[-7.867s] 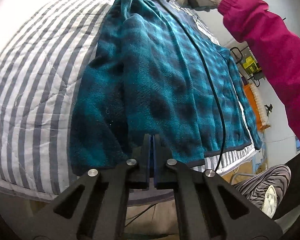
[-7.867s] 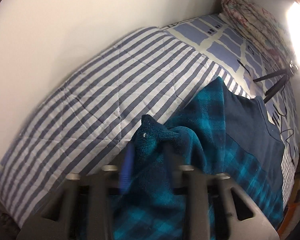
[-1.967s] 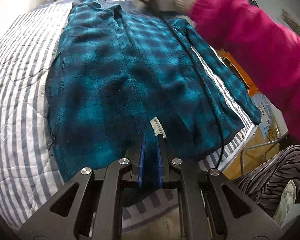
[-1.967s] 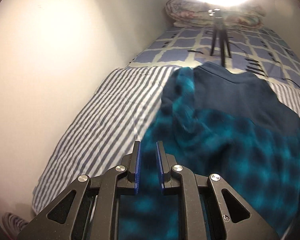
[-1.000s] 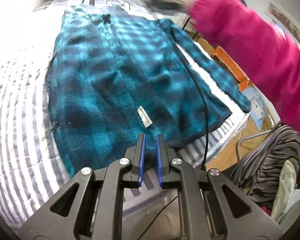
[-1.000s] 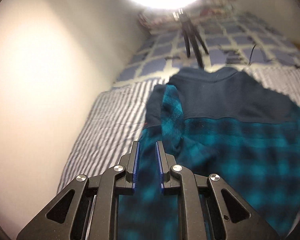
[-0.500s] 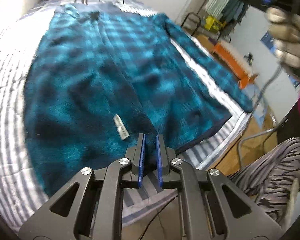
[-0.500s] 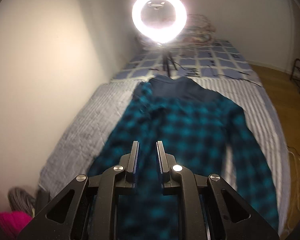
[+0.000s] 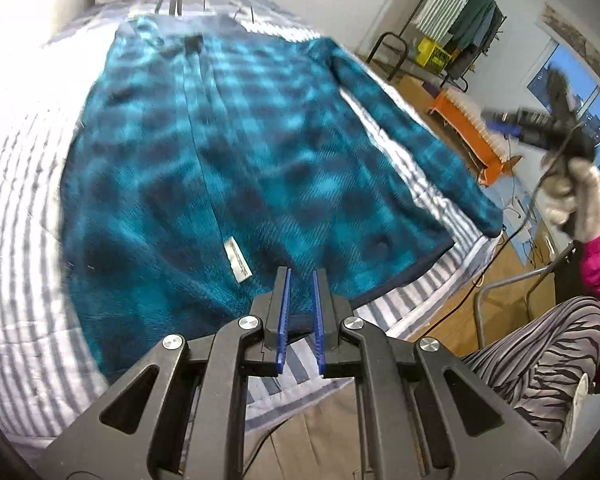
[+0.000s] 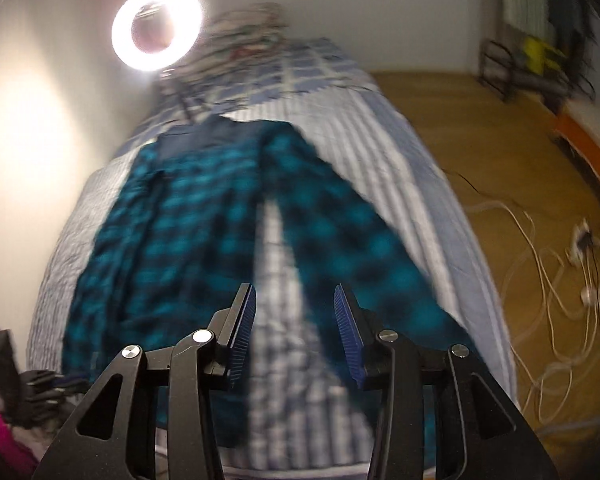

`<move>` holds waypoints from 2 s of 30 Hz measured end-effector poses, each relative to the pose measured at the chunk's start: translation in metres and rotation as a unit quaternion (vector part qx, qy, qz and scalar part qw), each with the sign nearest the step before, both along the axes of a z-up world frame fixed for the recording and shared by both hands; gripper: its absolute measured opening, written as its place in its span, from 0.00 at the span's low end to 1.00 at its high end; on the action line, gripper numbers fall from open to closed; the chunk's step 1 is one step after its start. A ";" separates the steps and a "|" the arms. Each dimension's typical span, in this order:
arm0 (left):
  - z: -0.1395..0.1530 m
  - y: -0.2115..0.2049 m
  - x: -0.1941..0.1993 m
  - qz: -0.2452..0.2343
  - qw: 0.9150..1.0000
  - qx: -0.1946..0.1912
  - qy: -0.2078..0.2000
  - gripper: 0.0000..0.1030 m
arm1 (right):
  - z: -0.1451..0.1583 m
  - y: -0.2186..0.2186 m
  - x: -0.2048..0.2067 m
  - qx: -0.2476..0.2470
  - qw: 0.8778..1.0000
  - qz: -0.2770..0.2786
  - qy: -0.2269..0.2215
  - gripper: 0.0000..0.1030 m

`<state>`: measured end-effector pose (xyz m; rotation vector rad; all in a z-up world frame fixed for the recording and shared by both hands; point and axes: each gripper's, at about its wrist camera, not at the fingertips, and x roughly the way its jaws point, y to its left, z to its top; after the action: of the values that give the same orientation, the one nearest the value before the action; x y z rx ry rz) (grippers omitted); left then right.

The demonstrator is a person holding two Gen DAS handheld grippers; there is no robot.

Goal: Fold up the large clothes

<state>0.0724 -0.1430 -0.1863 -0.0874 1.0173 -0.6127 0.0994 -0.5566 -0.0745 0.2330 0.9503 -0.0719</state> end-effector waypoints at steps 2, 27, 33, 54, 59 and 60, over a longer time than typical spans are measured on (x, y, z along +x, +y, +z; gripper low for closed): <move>0.007 0.000 -0.002 -0.003 1.000 0.002 -0.005 0.07 | -0.010 -0.028 -0.009 0.004 1.000 -0.028 0.010 0.38; 0.012 -0.046 -0.013 -0.062 0.998 0.020 -0.001 0.07 | -0.096 -0.103 -0.016 -0.038 0.993 -0.049 0.097 0.38; 0.014 -0.041 -0.019 -0.063 0.998 0.026 -0.005 0.07 | -0.104 -0.091 -0.008 -0.059 0.991 -0.027 0.116 0.07; 0.016 -0.043 -0.019 -0.082 0.996 0.018 -0.007 0.07 | -0.044 -0.031 -0.015 -0.144 0.987 0.018 0.072 0.02; 0.016 -0.038 -0.017 -0.077 0.997 0.008 -0.005 0.07 | -0.023 -0.016 -0.017 -0.088 0.995 0.030 0.042 0.01; 0.016 -0.036 -0.016 -0.074 0.997 0.005 -0.004 0.07 | -0.021 -0.013 -0.016 -0.080 0.996 0.030 0.039 0.01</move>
<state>0.0569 -0.1788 -0.1700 0.0004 1.0246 -0.7429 0.0829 -0.5696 -0.0958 0.0543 1.0233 -0.1015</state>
